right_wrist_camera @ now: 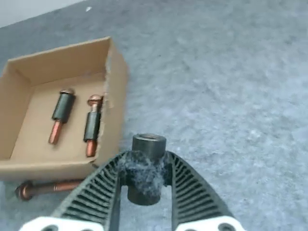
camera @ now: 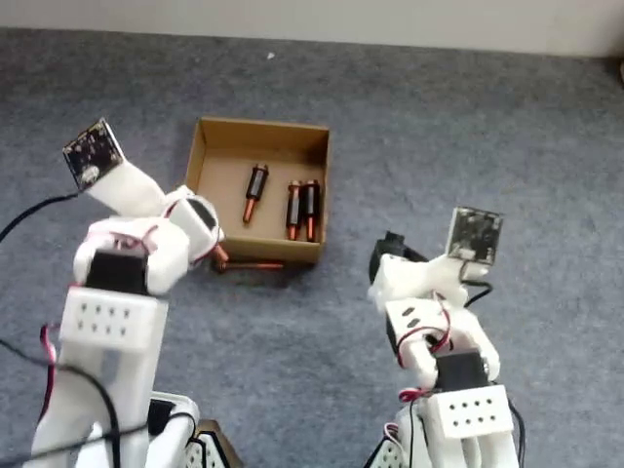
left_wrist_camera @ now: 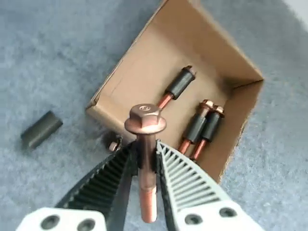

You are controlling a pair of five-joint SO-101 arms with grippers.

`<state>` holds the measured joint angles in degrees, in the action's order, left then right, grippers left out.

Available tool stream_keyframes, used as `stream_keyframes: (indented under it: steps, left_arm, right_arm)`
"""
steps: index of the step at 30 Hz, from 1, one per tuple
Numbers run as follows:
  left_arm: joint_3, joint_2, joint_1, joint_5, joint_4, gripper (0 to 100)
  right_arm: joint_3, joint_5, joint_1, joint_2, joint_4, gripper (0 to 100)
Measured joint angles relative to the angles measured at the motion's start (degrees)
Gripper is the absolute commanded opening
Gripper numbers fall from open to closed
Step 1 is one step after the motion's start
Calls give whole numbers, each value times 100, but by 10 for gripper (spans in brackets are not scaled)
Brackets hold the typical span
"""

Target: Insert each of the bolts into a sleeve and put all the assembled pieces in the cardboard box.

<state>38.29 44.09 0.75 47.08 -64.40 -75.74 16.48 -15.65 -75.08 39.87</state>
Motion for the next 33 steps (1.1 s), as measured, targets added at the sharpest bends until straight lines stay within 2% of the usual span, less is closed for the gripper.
stream_keyframes:
  steps: [10,17,24,33]
  left_arm:
    - [1785,2435,123,-1811,1292,6]
    - [2101,3692,738,-1881,1424,6]
    - [2101,4158,1442,-1881,1459,6]
    - [2101,4193,2242,-1881,1459,6]
  right_arm:
    - [-554,-967,-1037,-835,0,5]
    - [-1116,-1468,-1776,-1899,-18,5]
    - [-1670,-1881,-2532,-2857,-88,5]
    - [-1916,-1908,-2655,-2910,-870,5]
